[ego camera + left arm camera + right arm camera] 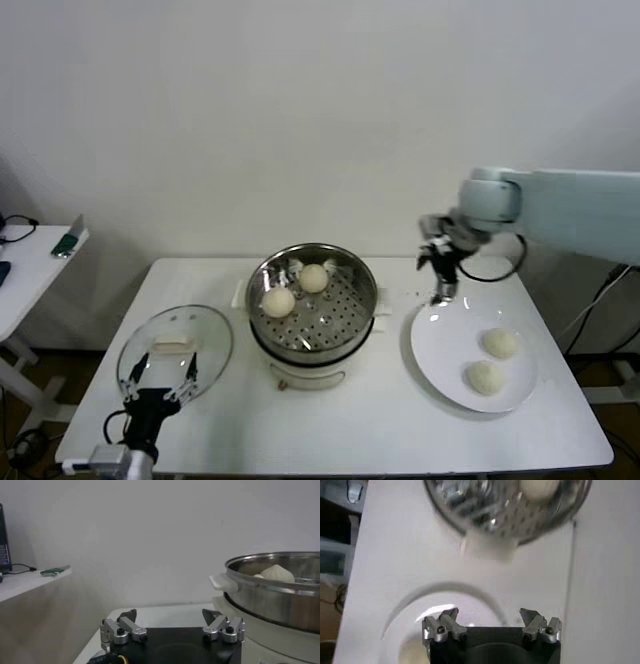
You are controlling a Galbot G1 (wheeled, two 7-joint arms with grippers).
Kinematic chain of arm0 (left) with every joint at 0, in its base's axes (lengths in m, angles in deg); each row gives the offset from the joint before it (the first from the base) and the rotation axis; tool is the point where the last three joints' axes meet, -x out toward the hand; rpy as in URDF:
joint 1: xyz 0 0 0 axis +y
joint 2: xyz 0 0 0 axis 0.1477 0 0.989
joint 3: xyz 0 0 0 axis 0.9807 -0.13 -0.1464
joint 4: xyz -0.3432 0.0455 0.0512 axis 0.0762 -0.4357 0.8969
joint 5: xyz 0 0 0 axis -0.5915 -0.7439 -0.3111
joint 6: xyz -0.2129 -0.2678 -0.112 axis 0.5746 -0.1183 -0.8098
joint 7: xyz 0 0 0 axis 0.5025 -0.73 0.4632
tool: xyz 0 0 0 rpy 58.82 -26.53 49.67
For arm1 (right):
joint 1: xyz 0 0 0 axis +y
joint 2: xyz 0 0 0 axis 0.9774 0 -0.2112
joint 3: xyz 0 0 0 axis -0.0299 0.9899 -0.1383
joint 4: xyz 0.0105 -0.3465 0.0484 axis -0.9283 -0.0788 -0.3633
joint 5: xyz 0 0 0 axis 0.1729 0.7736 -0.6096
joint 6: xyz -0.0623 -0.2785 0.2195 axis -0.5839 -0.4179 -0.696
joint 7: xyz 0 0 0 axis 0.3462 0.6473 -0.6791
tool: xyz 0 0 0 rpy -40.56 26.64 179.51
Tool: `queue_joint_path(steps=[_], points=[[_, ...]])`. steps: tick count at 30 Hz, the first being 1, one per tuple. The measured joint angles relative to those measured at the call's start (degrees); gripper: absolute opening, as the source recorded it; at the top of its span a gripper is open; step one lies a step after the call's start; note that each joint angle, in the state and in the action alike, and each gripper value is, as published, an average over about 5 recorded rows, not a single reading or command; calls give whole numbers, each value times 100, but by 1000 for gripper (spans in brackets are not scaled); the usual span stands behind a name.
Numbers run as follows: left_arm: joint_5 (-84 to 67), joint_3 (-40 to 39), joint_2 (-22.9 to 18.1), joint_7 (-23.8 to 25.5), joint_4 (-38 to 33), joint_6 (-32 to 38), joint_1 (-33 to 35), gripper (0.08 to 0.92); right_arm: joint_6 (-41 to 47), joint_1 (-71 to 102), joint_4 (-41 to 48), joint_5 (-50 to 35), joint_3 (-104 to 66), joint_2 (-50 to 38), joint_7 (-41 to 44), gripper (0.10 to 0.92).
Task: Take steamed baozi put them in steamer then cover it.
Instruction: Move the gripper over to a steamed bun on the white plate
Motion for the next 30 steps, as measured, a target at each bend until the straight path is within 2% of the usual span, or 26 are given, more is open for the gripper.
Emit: queue_joint_path(steps=[12,30], points=[[59,-11,-64,-4,-48,44,107,823,13,1220,-56,1128,-590,-1093,-21,823],[85,8,-76,-17,-38,54,152,823,165,2702,199,1710,-1665,-1226,-194,823]])
